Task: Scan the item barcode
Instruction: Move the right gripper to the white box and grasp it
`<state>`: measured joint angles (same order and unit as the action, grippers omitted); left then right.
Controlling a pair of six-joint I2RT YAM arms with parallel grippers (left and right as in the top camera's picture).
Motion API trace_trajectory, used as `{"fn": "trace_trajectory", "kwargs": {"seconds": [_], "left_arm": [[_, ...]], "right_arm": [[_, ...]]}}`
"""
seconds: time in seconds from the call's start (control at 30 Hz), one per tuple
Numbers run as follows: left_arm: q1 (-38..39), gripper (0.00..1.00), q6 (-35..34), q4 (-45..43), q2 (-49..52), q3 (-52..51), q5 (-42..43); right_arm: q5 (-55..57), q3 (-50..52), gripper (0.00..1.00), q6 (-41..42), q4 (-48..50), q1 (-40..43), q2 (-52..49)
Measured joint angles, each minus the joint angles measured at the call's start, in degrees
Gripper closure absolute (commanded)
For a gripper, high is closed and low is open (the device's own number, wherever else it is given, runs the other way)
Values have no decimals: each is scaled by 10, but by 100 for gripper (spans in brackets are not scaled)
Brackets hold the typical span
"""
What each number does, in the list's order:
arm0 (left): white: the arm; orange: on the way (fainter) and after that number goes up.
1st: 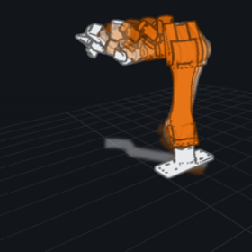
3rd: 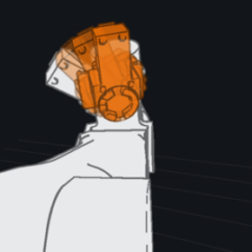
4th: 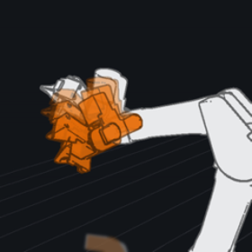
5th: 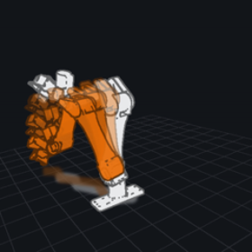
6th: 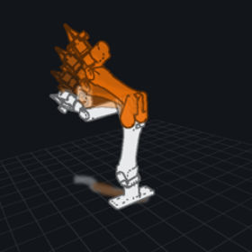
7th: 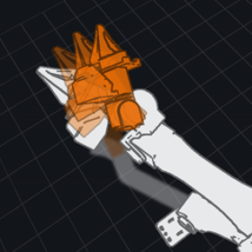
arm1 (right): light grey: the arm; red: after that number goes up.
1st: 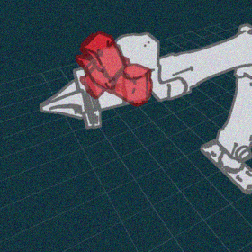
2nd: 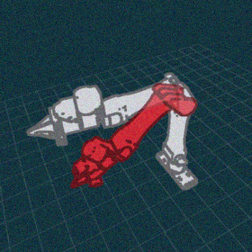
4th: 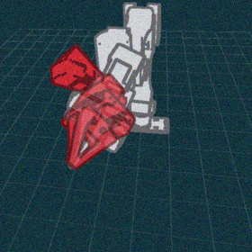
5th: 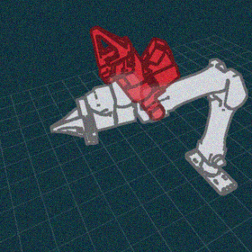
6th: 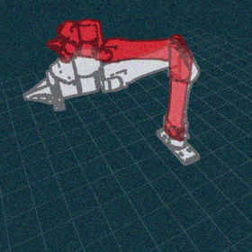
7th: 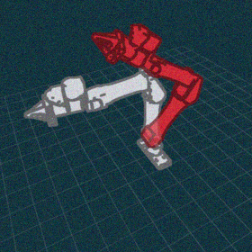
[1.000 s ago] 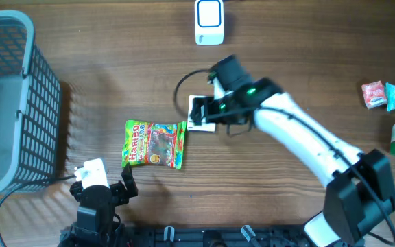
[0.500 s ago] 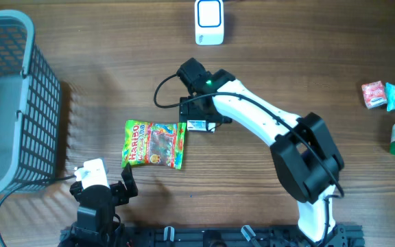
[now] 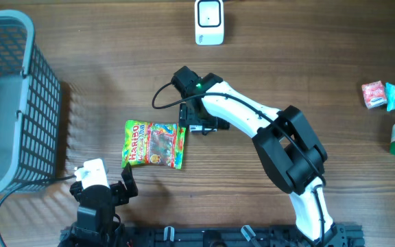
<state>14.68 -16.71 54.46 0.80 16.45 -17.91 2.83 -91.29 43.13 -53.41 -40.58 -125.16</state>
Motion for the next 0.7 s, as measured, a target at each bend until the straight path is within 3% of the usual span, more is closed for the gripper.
{"fn": "trace_trajectory", "kwargs": {"seconds": [0.27,0.57,0.67,0.7], "left_arm": [[0,0,0,0,0,0,0],[0,0,0,0,0,0,0],[0,0,0,0,0,0,0],[0,0,0,0,0,0,0]], "right_arm": [[-15,-1,20,-35,-16,1,0],[-94,-12,32,-184,-19,18,-2],[-119,-14,32,-210,-25,31,-2],[-125,-14,19,-216,-25,37,-2]]}}
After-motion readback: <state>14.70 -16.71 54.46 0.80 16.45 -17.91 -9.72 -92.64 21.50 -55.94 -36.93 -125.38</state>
